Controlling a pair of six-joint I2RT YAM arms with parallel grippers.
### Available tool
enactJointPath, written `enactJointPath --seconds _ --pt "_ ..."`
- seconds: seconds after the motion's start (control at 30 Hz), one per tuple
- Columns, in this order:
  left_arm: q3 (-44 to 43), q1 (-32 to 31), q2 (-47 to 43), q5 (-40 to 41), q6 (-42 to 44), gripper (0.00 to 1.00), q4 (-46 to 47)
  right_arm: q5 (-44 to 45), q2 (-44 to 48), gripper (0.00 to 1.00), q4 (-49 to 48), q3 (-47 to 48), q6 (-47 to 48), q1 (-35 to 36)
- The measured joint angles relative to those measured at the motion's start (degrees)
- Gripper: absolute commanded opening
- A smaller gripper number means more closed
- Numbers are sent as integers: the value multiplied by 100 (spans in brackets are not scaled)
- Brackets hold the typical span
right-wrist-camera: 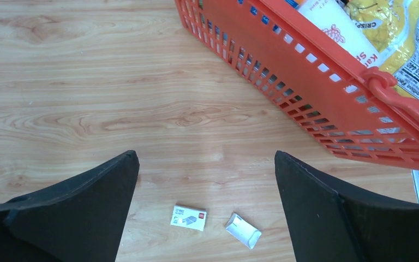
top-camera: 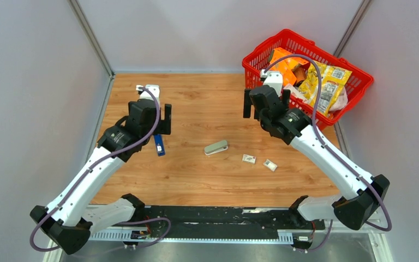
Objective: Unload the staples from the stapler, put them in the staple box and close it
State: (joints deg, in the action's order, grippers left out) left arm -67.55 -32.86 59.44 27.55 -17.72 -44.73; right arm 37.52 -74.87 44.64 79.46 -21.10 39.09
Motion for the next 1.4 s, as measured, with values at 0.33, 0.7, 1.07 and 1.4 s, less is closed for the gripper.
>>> enactJointPath --seconds 0.33,0.7,1.07,1.4 --pt "17 -2 -116 -122 17 92 26 68 -334 100 448 247 -184 9" --pt "22 -2 481 503 -678 92 -413 -723 -356 100 317 286 -111 11" --pt "131 0 1172 601 -1458 91 -566 -1484 -448 100 66 4 83 201" --pt "581 831 1495 -52 -1587 82 -24 -1725 -800 100 -37 -72 155 623"
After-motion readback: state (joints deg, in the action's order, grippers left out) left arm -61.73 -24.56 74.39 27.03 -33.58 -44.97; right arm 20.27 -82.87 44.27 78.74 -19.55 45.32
